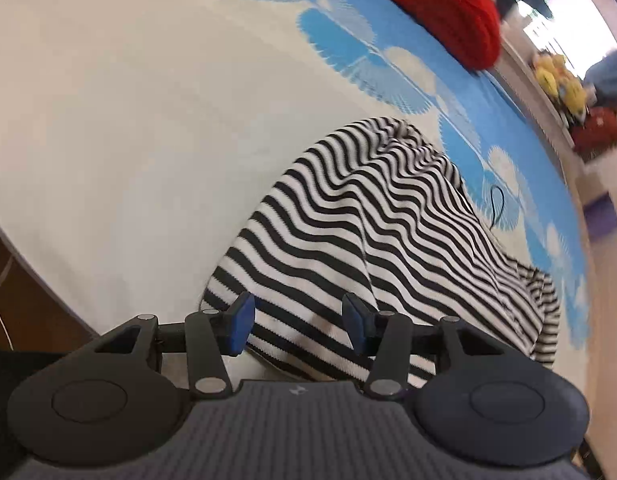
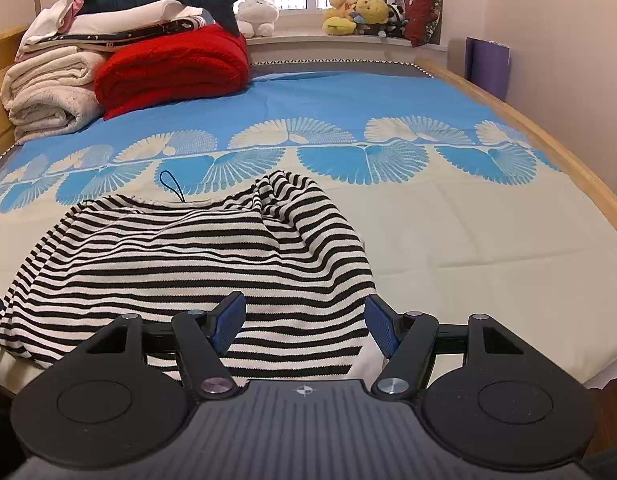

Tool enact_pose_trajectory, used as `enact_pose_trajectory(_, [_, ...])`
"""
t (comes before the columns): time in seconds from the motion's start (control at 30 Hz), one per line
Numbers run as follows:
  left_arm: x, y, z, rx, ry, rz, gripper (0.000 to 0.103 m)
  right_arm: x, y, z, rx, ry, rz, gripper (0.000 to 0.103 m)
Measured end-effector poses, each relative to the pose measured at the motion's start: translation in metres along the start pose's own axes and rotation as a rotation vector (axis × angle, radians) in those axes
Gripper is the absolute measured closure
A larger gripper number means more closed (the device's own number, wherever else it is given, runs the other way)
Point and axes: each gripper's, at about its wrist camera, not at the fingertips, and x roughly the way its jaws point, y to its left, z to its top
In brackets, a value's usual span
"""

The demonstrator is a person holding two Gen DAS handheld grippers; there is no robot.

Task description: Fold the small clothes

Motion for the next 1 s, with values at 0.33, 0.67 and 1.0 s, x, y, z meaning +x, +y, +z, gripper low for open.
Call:
enact_pose_trajectory(0.33, [0.020, 0.017, 0.000, -0.090, 0.080, 0.052, 0.048, -0.001, -0.007, 0.003, 0.039, -0.012, 0.009, 0.035])
enact_pose_trajectory(0.67, [0.030, 0.008, -0.008, -0.053, 0.071, 0.055, 0.076, -0.001, -0.016, 0.009, 0.092, -0.024, 0.010, 0.035])
enact_pose_trajectory(1.0, [-0.015, -0.053, -0.016, 0.260, -0.128, 0.090, 0.098, -0.017, -0.038, 0.024, 0.139, -0.158, -0.201, 0.035])
